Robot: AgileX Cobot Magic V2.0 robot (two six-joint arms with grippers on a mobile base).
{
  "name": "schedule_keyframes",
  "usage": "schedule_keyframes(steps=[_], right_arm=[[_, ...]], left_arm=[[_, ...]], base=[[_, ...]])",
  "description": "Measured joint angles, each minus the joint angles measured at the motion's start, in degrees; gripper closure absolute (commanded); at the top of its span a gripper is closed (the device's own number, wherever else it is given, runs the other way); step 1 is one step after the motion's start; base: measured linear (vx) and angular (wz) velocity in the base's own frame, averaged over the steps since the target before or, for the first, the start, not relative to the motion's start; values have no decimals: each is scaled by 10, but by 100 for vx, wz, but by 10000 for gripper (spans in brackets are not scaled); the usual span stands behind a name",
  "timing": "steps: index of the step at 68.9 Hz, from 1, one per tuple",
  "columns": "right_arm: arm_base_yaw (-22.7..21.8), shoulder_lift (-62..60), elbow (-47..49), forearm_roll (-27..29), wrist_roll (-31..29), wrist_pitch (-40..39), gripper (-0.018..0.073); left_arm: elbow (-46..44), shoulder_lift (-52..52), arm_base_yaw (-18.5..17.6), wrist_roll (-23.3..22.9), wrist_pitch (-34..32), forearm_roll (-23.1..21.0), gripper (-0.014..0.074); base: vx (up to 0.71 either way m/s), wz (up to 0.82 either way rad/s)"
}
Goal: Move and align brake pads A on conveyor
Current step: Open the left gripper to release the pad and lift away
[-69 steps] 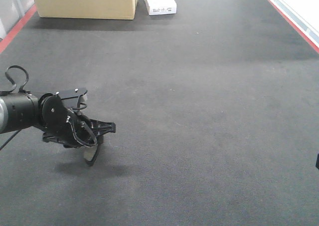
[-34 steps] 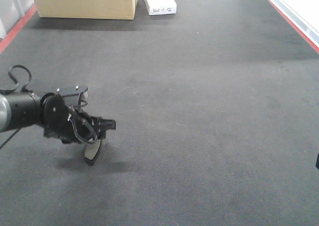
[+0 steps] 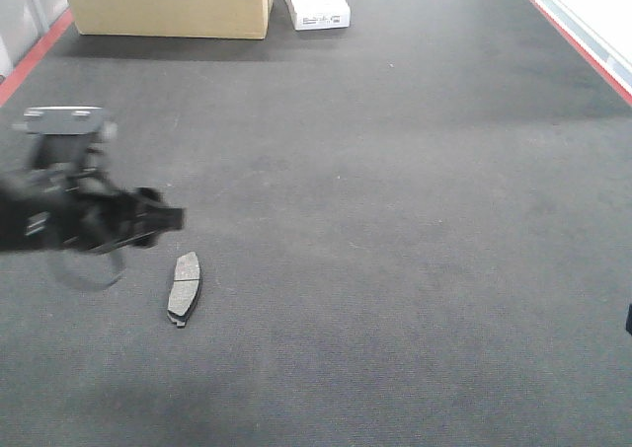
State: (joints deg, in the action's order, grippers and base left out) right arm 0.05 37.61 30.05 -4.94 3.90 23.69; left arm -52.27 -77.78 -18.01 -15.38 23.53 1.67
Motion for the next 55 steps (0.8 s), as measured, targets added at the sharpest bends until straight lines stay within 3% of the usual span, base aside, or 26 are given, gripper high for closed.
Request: schedule_keyframes(steps=[24,39,55], right_arm=[[0,0,0,0,0,0,534],[0,0,0,0,0,0,534],[0,0,0,0,0,0,534]], left_arm=[[158,214,0,1,19,3,606],[236,325,0,1,-6,3,604],[251,382,0,1,-12,3,604]], base=[[0,0],[0,0],[0,0]])
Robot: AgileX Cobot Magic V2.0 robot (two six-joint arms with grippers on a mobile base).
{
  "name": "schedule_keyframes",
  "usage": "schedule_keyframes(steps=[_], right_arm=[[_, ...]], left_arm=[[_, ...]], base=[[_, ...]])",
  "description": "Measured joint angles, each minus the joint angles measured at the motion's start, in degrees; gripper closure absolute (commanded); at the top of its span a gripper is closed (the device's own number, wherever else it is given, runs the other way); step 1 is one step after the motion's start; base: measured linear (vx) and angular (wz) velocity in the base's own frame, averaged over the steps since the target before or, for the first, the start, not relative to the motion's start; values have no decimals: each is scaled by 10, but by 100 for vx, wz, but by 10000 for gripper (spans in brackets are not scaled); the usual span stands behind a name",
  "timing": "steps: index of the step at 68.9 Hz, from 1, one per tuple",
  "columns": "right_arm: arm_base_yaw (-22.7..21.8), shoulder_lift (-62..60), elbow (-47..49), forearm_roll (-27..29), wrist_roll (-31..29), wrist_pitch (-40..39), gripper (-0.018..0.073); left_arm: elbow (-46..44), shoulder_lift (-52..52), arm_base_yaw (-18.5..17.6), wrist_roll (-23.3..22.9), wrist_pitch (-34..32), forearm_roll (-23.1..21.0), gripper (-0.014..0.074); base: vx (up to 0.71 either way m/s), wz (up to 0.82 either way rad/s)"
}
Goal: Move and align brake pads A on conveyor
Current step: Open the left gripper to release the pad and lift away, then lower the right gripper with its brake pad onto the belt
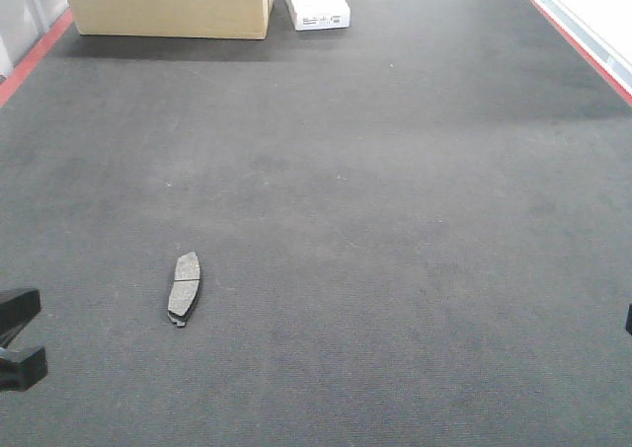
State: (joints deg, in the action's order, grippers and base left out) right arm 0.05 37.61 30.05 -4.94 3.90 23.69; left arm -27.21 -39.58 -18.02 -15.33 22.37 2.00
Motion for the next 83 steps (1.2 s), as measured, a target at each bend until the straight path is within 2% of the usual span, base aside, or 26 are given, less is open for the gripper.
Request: schedule_keyframes(steps=[63,73,83], right_arm=[[0,6,2,10,-1,-17,530],[0,77,41,11,-2,-19,527],[0,206,117,15,-3,-13,523]], left_arm=[[0,3,0,0,0,0,603],[0,3,0,0,1,0,603],[0,3,0,0,1,0,603]], base=[[0,0],[0,0],[0,0]])
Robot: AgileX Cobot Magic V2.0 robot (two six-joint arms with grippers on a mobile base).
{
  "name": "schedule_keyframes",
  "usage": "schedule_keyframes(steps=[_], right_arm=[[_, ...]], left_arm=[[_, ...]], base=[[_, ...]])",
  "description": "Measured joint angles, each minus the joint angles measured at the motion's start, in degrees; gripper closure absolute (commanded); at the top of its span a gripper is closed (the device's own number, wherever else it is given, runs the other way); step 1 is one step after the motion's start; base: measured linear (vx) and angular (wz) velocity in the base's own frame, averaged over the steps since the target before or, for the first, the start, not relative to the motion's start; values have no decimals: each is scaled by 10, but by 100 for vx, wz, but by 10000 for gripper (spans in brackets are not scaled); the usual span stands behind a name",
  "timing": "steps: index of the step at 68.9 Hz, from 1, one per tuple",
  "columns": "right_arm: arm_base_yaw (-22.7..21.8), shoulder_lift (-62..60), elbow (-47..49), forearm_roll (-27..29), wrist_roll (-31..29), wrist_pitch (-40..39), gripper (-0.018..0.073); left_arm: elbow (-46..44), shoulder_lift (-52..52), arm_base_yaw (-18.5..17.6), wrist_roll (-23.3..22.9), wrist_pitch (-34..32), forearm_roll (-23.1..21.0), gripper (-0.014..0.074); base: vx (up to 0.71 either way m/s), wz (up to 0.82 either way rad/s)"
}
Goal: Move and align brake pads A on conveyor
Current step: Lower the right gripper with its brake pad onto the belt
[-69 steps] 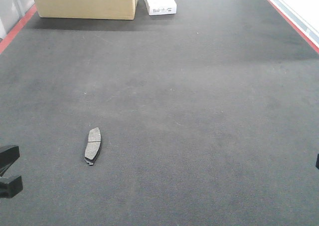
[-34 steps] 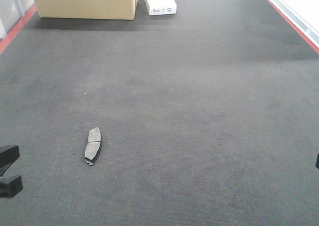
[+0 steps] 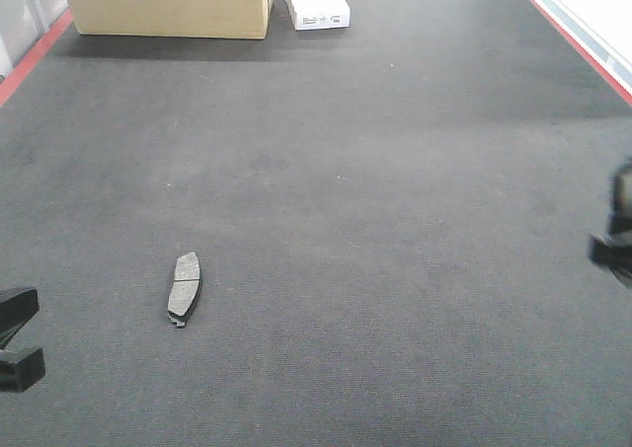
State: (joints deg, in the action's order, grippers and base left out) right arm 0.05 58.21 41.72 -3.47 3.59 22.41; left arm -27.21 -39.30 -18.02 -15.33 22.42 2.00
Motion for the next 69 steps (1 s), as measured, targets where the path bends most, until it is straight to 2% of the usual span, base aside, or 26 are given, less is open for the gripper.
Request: schedule_keyframes(steps=[14,31,43,53,69], right_arm=[[11,176,107,31,-12,34,517],[87,360,244,43,-27,112,512],[114,462,327,45,-11,161,510],[115,512,361,45,18,188,510],[115,553,371,45,24,203,505]], left_arm=[[0,0,0,0,1,0,603],[0,0,0,0,1,0,603],[0,0,0,0,1,0,603],[0,0,0,0,1,0,603],[0,0,0,0,1,0,603]], base=[[0,0],[0,0],[0,0],[0,0],[0,0]])
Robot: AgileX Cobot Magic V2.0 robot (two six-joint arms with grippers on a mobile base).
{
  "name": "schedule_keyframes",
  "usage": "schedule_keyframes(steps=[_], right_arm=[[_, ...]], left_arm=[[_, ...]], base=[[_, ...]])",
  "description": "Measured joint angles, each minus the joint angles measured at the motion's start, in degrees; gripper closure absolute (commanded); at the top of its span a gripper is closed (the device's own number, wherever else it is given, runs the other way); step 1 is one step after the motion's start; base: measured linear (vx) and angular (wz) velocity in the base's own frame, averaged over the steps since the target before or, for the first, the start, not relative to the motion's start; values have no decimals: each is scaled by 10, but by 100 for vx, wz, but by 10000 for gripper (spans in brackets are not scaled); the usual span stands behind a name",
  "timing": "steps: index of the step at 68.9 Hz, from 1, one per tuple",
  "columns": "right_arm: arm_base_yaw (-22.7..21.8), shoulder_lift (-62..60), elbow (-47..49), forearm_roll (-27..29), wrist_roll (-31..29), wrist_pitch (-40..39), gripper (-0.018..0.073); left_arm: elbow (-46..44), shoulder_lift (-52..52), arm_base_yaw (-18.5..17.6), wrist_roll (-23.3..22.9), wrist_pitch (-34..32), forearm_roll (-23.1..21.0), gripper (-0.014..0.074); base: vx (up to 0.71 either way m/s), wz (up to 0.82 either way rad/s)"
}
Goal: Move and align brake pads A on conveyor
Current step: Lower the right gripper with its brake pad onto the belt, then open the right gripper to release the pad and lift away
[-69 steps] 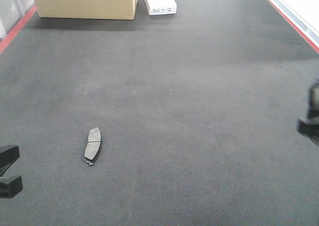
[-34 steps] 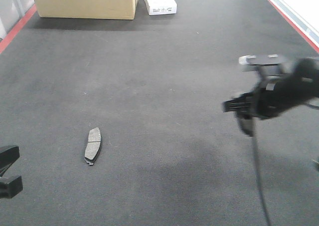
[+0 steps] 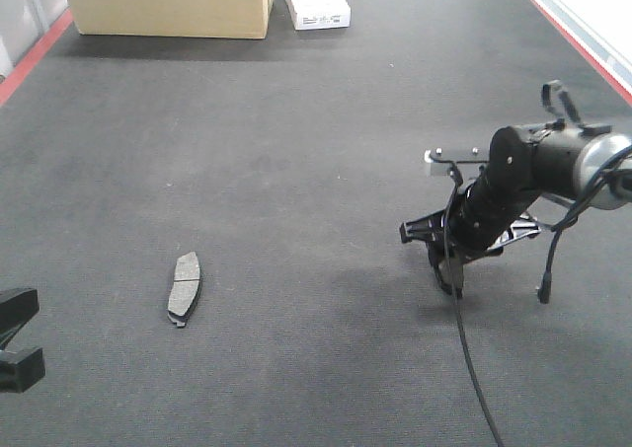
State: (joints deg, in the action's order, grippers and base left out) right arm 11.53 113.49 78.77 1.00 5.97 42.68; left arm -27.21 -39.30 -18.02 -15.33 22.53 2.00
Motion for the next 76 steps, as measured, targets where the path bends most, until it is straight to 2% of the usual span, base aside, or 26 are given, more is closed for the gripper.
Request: schedule_keyframes(steps=[14,49,76], right_arm=[[0,15,0,0,1,3,456],[0,15,1,0,8,-2,163],[0,-28,1,2,33,11,147]], left_arm=[[0,0,0,0,0,0,603],[0,0,0,0,0,0,603],[0,0,0,0,0,0,603]], base=[[0,0],[0,0],[0,0]])
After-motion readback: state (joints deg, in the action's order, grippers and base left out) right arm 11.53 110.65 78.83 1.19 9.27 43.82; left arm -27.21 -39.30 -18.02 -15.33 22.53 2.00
